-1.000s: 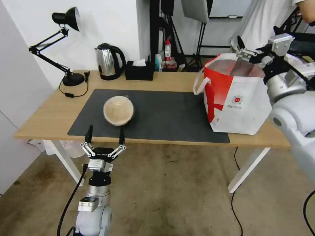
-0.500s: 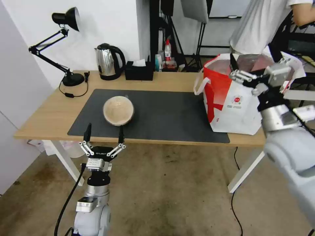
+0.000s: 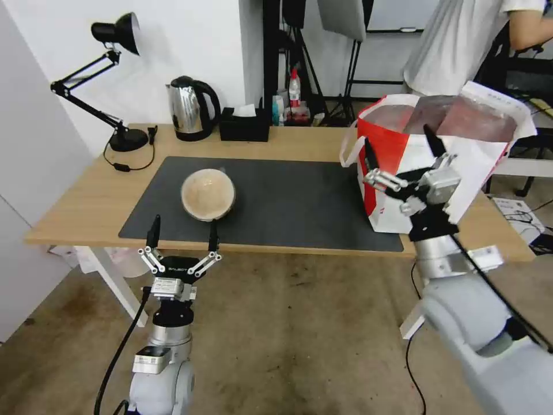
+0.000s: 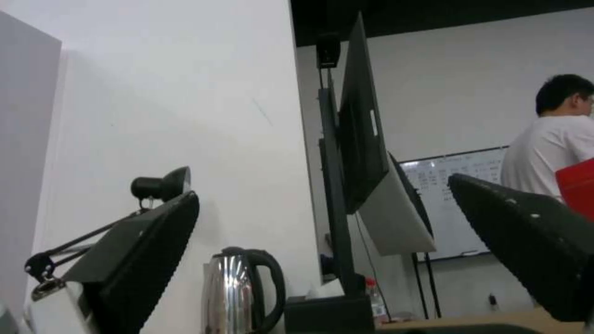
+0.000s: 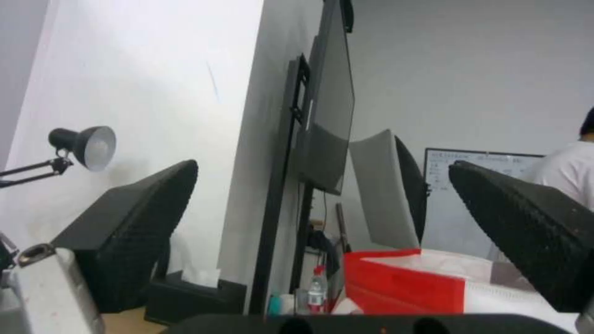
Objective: Pick up the trash from the table and place it into the takeout bag.
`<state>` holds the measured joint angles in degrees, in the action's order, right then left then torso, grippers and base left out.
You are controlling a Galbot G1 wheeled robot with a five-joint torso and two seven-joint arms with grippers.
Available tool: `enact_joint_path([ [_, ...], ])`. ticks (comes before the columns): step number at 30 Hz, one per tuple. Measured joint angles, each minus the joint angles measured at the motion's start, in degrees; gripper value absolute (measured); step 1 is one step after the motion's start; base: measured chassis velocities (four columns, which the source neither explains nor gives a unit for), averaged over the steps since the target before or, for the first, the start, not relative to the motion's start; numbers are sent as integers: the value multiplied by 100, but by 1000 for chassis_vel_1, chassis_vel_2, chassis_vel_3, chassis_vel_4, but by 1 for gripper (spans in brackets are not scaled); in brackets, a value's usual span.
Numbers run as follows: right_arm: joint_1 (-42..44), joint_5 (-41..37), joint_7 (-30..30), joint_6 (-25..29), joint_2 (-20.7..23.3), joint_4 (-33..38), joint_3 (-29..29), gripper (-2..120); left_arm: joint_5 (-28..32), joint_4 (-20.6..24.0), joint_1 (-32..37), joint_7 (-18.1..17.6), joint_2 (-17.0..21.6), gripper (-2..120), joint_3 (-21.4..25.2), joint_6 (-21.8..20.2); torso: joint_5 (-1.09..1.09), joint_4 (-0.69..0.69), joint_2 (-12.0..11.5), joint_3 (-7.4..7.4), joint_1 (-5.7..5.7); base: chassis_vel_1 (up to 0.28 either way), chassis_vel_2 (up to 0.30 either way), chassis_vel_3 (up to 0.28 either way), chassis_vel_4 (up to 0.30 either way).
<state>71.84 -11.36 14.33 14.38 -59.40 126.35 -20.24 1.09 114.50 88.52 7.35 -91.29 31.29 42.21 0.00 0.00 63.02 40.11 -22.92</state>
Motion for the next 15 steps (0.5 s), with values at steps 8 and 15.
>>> enact_joint_path([
  [8,512,1062,54,1055,-757,-297,65,100,0,-74,-28,0,0,100,-41,-6,0,-1,0,0,0,0,0,0,0],
  [15,879,1792,296,1630,-1159,-463,190,100,0,-80,-39,0,0,100,-67,-6,0,0,0,0,0,0,0,0,0],
])
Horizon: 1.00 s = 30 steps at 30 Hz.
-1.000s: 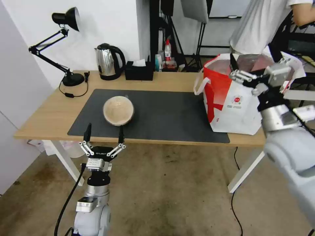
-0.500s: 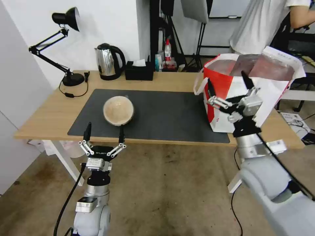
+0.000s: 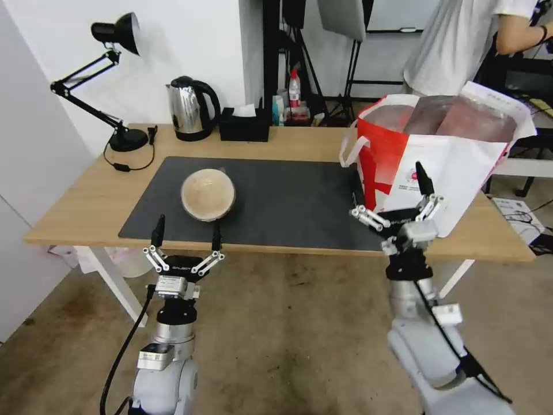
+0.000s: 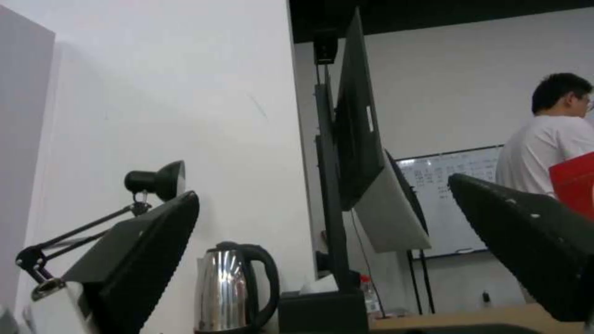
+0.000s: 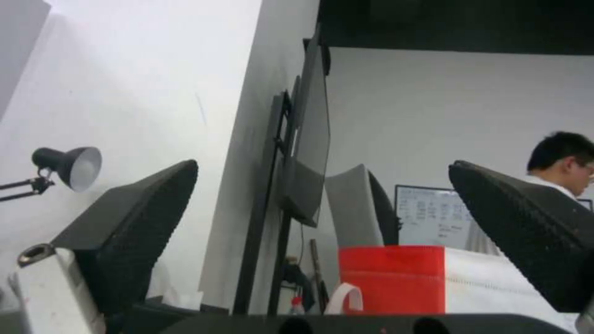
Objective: Pick up the trash from the table and place it into the takeout bag.
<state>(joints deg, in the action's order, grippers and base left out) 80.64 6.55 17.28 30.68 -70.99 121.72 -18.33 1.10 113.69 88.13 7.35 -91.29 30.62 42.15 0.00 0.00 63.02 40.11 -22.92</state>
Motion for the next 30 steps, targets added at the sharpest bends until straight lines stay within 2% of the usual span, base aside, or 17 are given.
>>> enact_joint_path([
  [6,204,349,41,246,-158,-95,5,100,5,19,-2,-1,1,100,8,-2,0,0,0,0,0,0,0,0,0],
  [15,307,468,52,305,-288,-159,5,100,43,26,-5,-1,3,100,32,-3,0,0,0,0,0,0,0,0,0],
  [27,318,467,48,288,-248,-154,-11,100,56,27,-51,6,35,100,59,-24,0,0,0,0,0,0,0,0,0],
  [30,334,460,46,282,-237,-149,-17,100,52,27,-149,25,130,100,105,-143,0,0,0,0,0,0,0,0,0],
])
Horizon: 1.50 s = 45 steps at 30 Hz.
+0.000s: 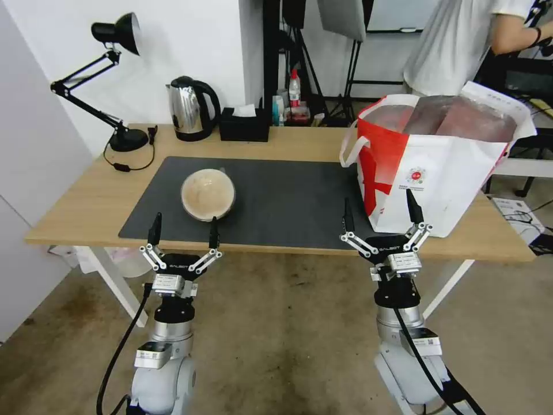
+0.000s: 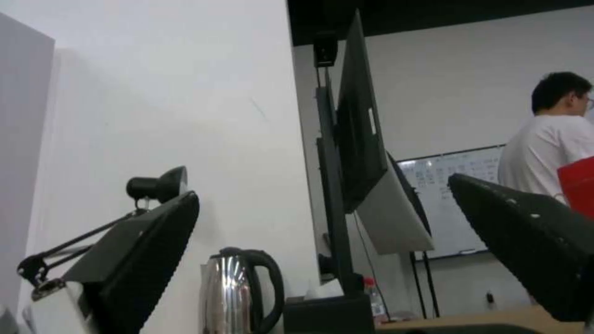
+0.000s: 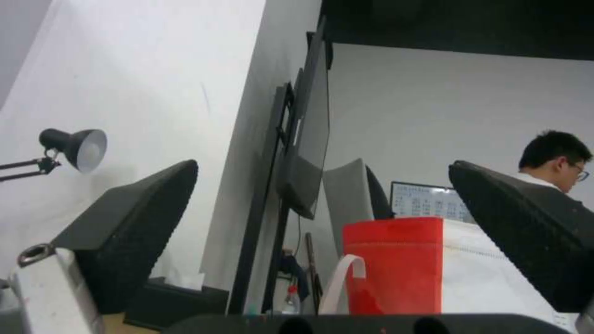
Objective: Pick up the trash from the table and place it into the takeout bag.
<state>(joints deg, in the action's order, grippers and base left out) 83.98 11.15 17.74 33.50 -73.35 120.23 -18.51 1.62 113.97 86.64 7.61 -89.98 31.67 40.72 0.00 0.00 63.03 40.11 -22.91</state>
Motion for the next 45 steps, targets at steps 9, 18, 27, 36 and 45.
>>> enact_joint_path([
  [9,-30,-15,-13,-17,19,-13,9,100,-120,30,-404,62,523,100,99,-587,0,0,0,1,0,0,0,0,0],
  [18,-148,-33,-23,-39,78,-109,82,100,-191,-223,-765,537,1035,100,96,-843,0,0,0,1,0,0,0,0,0],
  [27,-166,-38,-29,-46,62,-171,102,100,-152,-327,-953,1152,1408,100,170,-1092,0,0,0,0,0,0,0,0,0],
  [36,-174,-30,-37,-51,-5,-201,126,100,-224,-440,-1211,1657,1643,100,297,-1601,0,0,0,0,0,0,0,0,0],
  [45,-139,-28,-37,-53,-27,-198,109,100,-416,-524,-1427,1898,1839,100,332,-2149,0,0,0,0,0,0,0,0,0],
])
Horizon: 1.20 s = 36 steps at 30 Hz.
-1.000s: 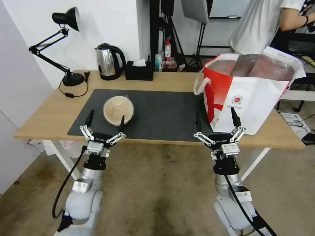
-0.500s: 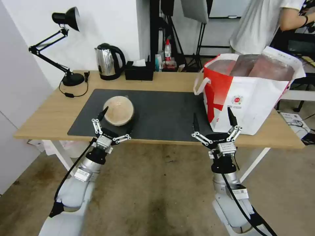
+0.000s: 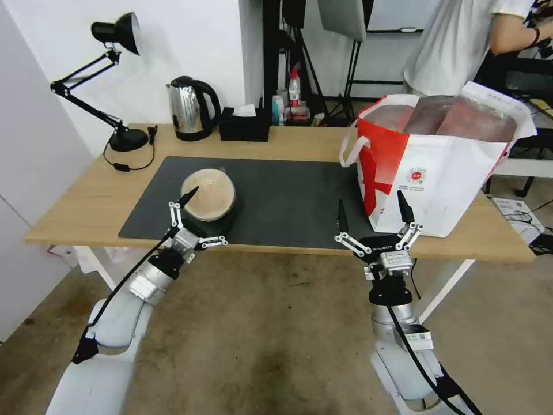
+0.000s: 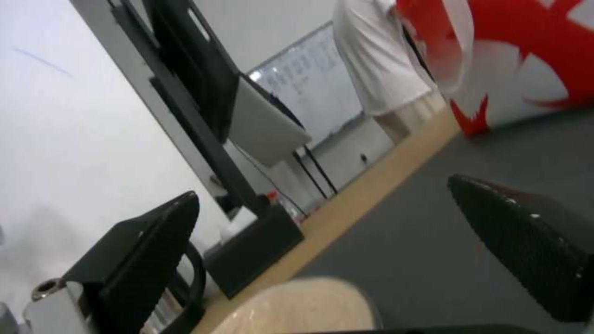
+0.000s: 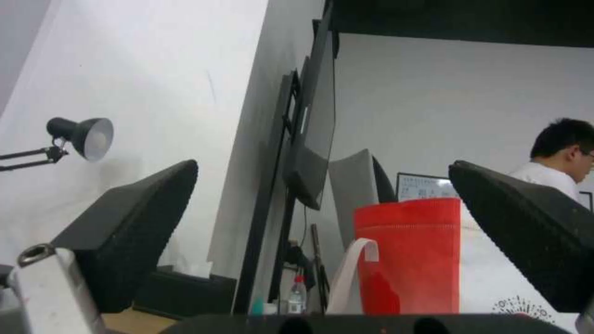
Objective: Pick up the trash from the table and place it into the takeout bag.
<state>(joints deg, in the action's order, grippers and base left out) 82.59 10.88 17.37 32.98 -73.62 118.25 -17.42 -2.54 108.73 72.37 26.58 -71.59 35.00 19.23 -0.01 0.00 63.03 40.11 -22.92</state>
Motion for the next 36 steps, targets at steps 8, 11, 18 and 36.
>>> enact_joint_path([
  [8,9,9,0,-1,-54,0,-9,100,-101,-38,-80,26,137,100,-4,-287,0,0,0,0,0,0,0,0,0],
  [11,12,10,0,-1,-62,0,-11,100,-122,-65,-96,26,173,100,-3,-328,0,0,0,0,0,0,0,0,0],
  [18,12,13,0,-2,-80,-3,-12,100,-199,-133,-153,19,234,100,8,-478,1,0,0,0,0,0,0,0,0],
  [36,-39,14,0,-9,-92,-46,-9,100,-416,-305,-141,205,310,100,136,-732,1,0,0,0,0,0,0,0,0],
])
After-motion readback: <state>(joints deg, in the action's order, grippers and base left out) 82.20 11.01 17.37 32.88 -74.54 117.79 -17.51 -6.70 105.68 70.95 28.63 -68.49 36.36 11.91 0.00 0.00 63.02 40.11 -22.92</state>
